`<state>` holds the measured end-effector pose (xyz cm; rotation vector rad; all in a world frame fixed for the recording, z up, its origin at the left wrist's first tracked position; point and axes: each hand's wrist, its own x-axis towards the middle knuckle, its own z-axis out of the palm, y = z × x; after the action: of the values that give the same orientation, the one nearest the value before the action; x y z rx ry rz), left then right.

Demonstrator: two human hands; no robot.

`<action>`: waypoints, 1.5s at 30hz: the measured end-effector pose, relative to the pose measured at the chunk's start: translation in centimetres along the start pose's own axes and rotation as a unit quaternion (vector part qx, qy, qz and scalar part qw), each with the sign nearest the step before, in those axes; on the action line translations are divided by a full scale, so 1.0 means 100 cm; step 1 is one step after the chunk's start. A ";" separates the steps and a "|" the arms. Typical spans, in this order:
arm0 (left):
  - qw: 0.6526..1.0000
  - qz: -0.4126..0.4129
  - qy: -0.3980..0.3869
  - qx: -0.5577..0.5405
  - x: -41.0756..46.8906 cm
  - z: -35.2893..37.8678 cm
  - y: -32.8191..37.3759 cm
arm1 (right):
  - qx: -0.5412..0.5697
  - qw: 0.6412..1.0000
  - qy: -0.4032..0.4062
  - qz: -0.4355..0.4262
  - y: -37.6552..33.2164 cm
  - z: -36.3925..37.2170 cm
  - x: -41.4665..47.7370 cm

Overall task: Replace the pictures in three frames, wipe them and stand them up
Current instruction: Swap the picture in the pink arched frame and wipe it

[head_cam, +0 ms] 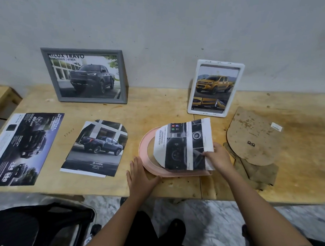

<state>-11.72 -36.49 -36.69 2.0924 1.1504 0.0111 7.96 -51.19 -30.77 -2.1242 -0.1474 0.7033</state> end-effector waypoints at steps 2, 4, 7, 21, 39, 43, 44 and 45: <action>1.000 -0.013 -0.011 -0.014 0.004 -0.002 0.003 | 0.089 0.996 0.005 0.019 -0.001 -0.015 0.000; 0.998 -0.032 -0.021 -0.046 0.008 -0.004 0.004 | 0.189 0.981 0.010 0.035 -0.003 -0.027 -0.003; 0.982 -0.072 0.011 -0.175 0.009 -0.011 0.004 | 0.287 0.957 -0.016 0.027 -0.016 -0.023 -0.019; 0.874 -0.040 0.123 -0.469 0.028 -0.198 -0.081 | 0.153 0.954 -0.252 -0.059 -0.134 0.193 -0.055; 0.949 -0.166 0.256 -0.077 0.157 -0.353 -0.309 | -0.348 0.876 -0.290 -0.163 -0.224 0.463 -0.070; 0.963 -0.063 0.254 -0.065 0.167 -0.325 -0.269 | -0.265 0.941 -0.149 -0.148 -0.218 0.407 -0.046; 0.971 -0.015 0.224 -0.077 0.166 -0.316 -0.251 | -0.248 0.952 -0.098 -0.148 -0.213 0.386 -0.039; 0.978 0.035 0.186 -0.084 0.164 -0.304 -0.234 | -0.237 0.960 -0.046 -0.142 -0.204 0.364 -0.033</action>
<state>-29.11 1.28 -33.95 2.0280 1.2414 0.5346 -11.27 -13.98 -30.35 -2.4486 -0.7192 0.6390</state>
